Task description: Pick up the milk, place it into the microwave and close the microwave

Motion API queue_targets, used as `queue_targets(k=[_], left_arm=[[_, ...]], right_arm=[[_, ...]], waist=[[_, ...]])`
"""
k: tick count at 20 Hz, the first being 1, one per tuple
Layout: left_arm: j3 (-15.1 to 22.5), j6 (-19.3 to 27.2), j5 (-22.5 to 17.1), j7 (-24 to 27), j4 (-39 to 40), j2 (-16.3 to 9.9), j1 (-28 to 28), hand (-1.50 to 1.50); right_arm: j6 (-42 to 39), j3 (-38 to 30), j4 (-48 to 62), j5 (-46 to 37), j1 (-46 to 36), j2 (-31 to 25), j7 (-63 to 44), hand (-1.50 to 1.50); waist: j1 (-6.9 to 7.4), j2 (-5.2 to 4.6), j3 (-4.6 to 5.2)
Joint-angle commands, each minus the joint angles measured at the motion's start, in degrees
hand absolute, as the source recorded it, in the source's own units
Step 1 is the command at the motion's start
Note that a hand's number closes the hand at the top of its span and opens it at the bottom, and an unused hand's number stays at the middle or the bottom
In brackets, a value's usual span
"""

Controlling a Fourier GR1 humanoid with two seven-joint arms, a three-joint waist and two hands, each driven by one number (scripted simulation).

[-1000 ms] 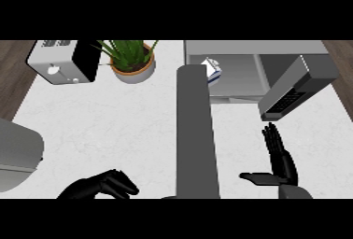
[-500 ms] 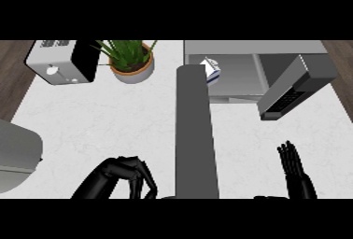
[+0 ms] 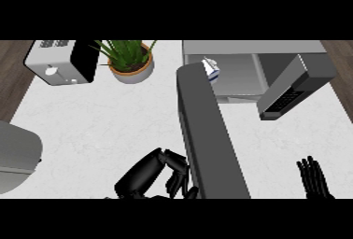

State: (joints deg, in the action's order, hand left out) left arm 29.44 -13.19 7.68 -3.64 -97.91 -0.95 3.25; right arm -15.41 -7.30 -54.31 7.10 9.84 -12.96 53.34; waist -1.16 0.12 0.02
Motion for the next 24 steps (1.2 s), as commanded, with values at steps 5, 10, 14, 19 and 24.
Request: queue_targets(k=[5, 10, 14, 19, 24], left_arm=[[11.9, 10.2, 2.2, 3.1, 15.8, 0.9, 11.6, 1.50], [20.9, 20.0, -6.0, 0.5, 23.0, 1.0, 20.3, 1.50], [25.3, 26.2, -11.6, 1.0, 28.3, 1.0, 24.1, 1.50], [25.6, 33.5, -18.5, 0.9, 30.6, 1.0, 28.8, 1.50], [23.3, 37.8, -25.2, 7.9, 33.0, 0.9, 31.9, -1.50]], right_arm=[[-9.3, 1.7, -8.9, 3.3, 8.1, -3.1, 5.1, -1.50], [-10.4, 3.3, -16.1, 6.4, 7.4, -4.5, 0.8, -1.50], [-9.3, 6.7, -21.5, 7.1, 7.1, -3.3, -1.2, -1.50], [-11.9, 6.9, -27.6, 11.2, 7.6, -7.3, -4.7, -1.50], [-10.7, 8.9, -33.5, 12.2, 8.1, -8.2, -8.4, -1.50]], waist=[[-0.86, -0.16, 0.01], [-2.26, -0.38, 0.02], [-4.83, -0.81, 0.05], [-7.63, -1.17, 0.14], [-9.81, -1.88, 0.33]])
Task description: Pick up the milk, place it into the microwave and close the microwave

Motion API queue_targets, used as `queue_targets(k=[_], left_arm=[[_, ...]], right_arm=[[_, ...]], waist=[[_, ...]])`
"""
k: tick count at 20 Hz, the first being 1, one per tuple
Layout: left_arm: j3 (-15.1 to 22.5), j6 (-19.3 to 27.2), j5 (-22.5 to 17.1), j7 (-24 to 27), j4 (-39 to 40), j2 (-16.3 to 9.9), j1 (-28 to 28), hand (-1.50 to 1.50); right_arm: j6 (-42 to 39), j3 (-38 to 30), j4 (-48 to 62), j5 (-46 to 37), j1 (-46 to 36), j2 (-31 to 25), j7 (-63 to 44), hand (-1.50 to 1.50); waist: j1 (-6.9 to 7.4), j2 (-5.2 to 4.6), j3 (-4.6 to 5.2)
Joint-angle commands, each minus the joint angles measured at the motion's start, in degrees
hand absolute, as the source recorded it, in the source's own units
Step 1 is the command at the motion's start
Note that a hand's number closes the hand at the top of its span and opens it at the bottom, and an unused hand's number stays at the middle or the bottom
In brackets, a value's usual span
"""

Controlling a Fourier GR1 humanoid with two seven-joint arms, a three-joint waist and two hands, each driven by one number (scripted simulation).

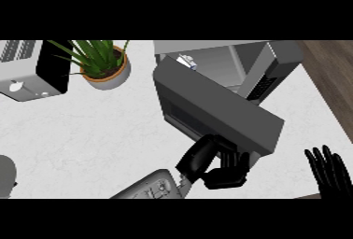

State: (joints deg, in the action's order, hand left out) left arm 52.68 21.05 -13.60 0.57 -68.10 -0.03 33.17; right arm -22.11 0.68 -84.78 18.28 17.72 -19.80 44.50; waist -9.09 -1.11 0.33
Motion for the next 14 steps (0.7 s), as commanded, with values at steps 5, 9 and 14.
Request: queue_targets(k=[5, 9, 14], left_arm=[[-3.5, 8.5, -8.2, 6.6, 5.9, 0.0, 6.7, 1.50], [-6.2, 12.2, -11.1, 8.9, 9.1, 0.0, 9.4, 1.50], [-10.0, 11.4, -17.5, 11.6, 11.8, 0.0, 12.6, 1.50]], right_arm=[[-3.3, 1.5, -6.4, 3.1, 0.2, -1.9, -1.7, -1.50], [-4.8, 2.2, -9.4, 4.8, 1.0, -3.8, -3.5, -1.50], [-5.8, 3.0, -12.4, 6.9, 1.4, -5.1, -5.7, -1.50]], waist=[[-3.82, -1.03, 0.02], [-5.24, -1.39, 0.06], [-6.81, -2.27, 0.14]])
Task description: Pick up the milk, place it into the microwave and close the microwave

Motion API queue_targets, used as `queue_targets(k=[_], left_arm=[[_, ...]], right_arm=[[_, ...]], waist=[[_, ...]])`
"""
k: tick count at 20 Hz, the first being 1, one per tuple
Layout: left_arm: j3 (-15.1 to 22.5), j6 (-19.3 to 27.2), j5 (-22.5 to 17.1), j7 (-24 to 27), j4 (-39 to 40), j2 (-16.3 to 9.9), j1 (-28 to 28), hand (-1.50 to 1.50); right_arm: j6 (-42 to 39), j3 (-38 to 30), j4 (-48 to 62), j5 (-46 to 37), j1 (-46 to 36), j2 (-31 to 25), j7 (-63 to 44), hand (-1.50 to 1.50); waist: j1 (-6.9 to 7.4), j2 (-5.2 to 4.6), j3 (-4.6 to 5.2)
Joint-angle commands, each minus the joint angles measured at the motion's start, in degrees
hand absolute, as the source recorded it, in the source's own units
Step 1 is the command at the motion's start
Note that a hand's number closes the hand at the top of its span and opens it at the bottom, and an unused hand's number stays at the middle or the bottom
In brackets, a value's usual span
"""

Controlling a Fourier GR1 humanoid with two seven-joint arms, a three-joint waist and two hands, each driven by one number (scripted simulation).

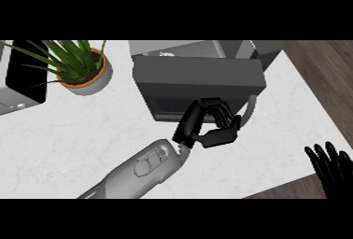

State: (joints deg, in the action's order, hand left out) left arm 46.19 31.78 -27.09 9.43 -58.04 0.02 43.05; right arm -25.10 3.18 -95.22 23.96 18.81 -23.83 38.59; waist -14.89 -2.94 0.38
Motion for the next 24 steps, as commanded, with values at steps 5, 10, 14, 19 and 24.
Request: queue_targets(k=[5, 10, 14, 19, 24], left_arm=[[-5.9, 0.8, -7.3, 4.4, 5.7, 0.0, 7.0, 1.50], [-7.4, 0.3, -9.6, 7.3, 10.0, 0.0, 9.7, 1.50], [-7.8, 0.2, -11.3, 9.0, 11.4, 0.0, 10.3, 1.50], [-7.7, 0.7, -12.4, 11.0, 12.2, 0.0, 11.1, 1.50], [-7.9, 0.6, -14.0, 12.5, 13.0, 0.0, 11.0, 1.50]], right_arm=[[-2.9, 0.9, -5.1, 3.4, 1.2, -1.6, -1.3, -1.50], [-3.6, 0.3, -5.9, 4.7, 1.5, -2.9, -2.1, -1.50], [-4.1, -0.1, -7.7, 6.1, 1.9, -4.0, -3.0, -1.50], [-4.7, 0.2, -9.5, 8.4, 2.0, -4.9, -4.7, -1.50], [-5.3, -0.2, -11.2, 9.9, 2.7, -5.7, -5.2, -1.50]], waist=[[-3.66, -0.84, 0.00], [-4.81, -1.55, -0.19], [-5.69, -1.67, -0.17], [-5.63, -1.83, -0.19], [-6.35, -1.93, -0.23]])
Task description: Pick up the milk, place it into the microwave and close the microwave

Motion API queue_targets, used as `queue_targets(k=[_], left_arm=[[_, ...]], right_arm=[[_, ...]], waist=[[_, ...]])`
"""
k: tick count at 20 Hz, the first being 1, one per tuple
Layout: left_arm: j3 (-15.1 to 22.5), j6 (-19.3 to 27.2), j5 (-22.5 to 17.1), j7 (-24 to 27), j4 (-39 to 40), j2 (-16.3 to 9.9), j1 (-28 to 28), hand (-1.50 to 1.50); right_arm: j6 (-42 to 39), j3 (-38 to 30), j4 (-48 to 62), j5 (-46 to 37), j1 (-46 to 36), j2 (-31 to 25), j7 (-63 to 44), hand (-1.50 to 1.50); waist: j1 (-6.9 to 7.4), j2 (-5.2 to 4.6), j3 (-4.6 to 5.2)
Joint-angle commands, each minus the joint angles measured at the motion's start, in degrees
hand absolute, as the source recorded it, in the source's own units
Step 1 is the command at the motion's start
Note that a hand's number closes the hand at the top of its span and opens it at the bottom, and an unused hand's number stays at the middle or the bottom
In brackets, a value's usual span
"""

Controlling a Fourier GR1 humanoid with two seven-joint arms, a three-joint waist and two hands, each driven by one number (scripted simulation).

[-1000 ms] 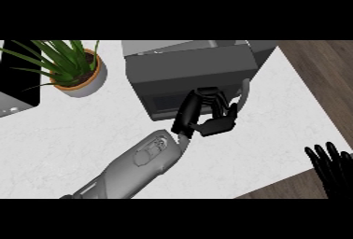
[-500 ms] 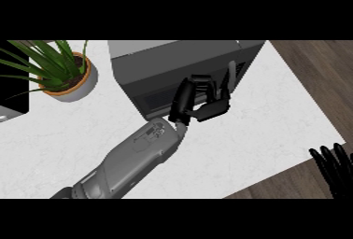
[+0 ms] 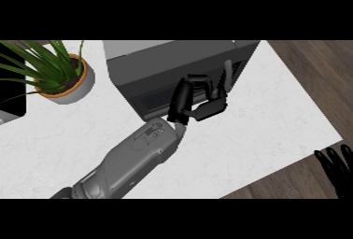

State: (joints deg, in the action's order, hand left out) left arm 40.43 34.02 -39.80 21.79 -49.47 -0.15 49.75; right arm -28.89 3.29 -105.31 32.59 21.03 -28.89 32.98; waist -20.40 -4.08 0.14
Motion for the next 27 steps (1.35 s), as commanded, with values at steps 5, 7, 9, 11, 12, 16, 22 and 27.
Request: queue_targets(k=[5, 7, 9, 11, 12, 16, 22, 27], left_arm=[[-1.3, -1.3, -2.3, 1.8, 5.0, 0.1, 4.2, 1.50], [-1.7, -1.0, -3.0, 2.2, 5.0, 0.1, 5.0, 1.50], [-1.8, -1.0, -3.3, 2.7, 5.4, 0.1, 4.6, 1.50], [-1.2, -0.1, -3.4, 2.8, 5.6, 0.1, 5.2, 1.50], [-1.0, -0.6, -3.8, 3.6, 5.5, 0.1, 4.4, 1.50], [-1.0, -0.7, -4.5, 4.3, 6.2, 0.1, 4.5, 1.50], [-1.1, -0.3, -5.6, 5.3, 6.7, 0.1, 5.2, 1.50], [-0.5, 0.0, -6.3, 5.8, 7.3, 0.1, 5.6, 1.50]], right_arm=[[-1.7, -1.4, -2.9, 1.9, -0.2, -1.7, 0.3, -1.50], [-1.8, -1.8, -3.2, 2.8, -0.3, -2.1, -0.2, -1.50], [-1.6, -1.9, -3.7, 3.0, 0.1, -2.1, -0.3, -1.50], [-2.3, -1.2, -3.7, 4.6, 0.9, -2.1, -1.0, -1.50], [-2.4, -1.8, -4.1, 5.5, 0.8, -2.2, -0.8, -1.50], [-2.8, -1.1, -5.0, 6.7, 1.8, -2.3, -1.6, -1.50], [-3.6, -1.8, -5.7, 7.2, 2.3, -3.8, -2.5, -1.50], [-4.5, -2.5, -6.7, 8.0, 2.9, -5.2, -3.2, -1.50]], waist=[[-1.62, -0.92, -0.03], [-1.20, -0.81, -0.04], [-1.77, -1.07, -0.05], [-1.88, -1.07, -0.18], [-1.88, -1.10, -0.11], [-1.96, -1.25, -0.09], [-2.00, -1.31, -0.16], [-2.60, -1.25, -0.17]])
